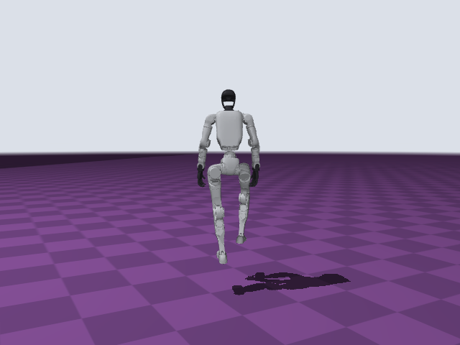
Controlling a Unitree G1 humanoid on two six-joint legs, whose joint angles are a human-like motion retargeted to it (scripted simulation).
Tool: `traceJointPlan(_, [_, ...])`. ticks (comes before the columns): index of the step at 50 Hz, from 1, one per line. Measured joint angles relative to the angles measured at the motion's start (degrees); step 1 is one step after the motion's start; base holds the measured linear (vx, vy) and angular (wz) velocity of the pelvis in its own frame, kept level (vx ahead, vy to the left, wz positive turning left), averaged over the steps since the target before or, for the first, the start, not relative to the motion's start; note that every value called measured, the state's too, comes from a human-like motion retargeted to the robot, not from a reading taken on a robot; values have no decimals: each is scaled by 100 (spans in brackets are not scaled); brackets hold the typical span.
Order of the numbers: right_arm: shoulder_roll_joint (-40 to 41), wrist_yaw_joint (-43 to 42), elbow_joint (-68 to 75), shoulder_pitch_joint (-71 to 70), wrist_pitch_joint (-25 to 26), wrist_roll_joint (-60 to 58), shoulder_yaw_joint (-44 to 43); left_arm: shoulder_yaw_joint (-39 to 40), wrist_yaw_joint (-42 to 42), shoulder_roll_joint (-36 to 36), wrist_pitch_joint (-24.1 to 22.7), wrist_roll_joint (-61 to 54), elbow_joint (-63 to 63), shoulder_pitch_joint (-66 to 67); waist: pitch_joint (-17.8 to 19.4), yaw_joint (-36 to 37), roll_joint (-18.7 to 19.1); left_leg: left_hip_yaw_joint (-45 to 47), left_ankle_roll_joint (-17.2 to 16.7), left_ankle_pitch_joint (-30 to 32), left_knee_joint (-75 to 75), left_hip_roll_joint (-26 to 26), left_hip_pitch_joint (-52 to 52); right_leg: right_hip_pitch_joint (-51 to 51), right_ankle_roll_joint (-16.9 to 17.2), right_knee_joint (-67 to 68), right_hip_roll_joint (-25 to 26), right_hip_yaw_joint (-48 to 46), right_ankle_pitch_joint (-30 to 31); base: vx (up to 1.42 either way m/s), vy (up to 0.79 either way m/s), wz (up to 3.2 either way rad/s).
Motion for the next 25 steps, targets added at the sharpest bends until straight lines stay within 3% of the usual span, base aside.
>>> traceJointPlan(10, [-195, 206, 245, -17, 4, -122, 94, 45, -338, -155, 178, -225, 622, 331, 190, 42, 313, 579, -26, -910, 909, 459, 7, -303, -718, 1640, 53, 133, -923, 31, -16, 26])
traceJointPlan(12, [-282, 285, 251, -40, -1, -121, 134, 66, -410, -178, 190, -258, 764, 352, 213, 96, 458, 806, -215, -531, 1138, 772, -50, -209, -861, 1618, 221, 44, -1074, 27, -18, 7])
traceJointPlan(15, [-380, 345, 214, -27, -11, -106, 165, 88, -467, -204, 202, -279, 881, 425, 194, 128, 527, 1359, -667, 981, 1659, 1290, -227, -20, -1050, 1502, 324, -53, -1256, 22, -20, 32])
traceJointPlan(17, [-432, 372, 167, -6, -9, -86, 185, 105, -474, -210, 211, -303, 903, 486, 161, 170, 494, 1502, -691, 1273, 2109, 1475, -418, 146, -1137, 1359, 362, -90, -1348, 17, -20, 31])
traceJointPlan(20, [-525, 397, 63, 12, 2, -22, 209, 136, -472, -214, 228, -357, 879, 559, 108, 263, 457, 1737, -614, 1405, 2938, 1847, -739, 480, -1211, 1027, 436, -215, -1435, 13, -19, 29])
traceJointPlan(25, [-656, 402, -117, 56, 16, 195, 231, 135, -499, -216, 229, -368, 762, 650, -26, 473, 362, 2129, -280, 888, 4191, 2458, -1203, 1215, -1194, 213, 567, -521, -1469, 10, -16, 32])
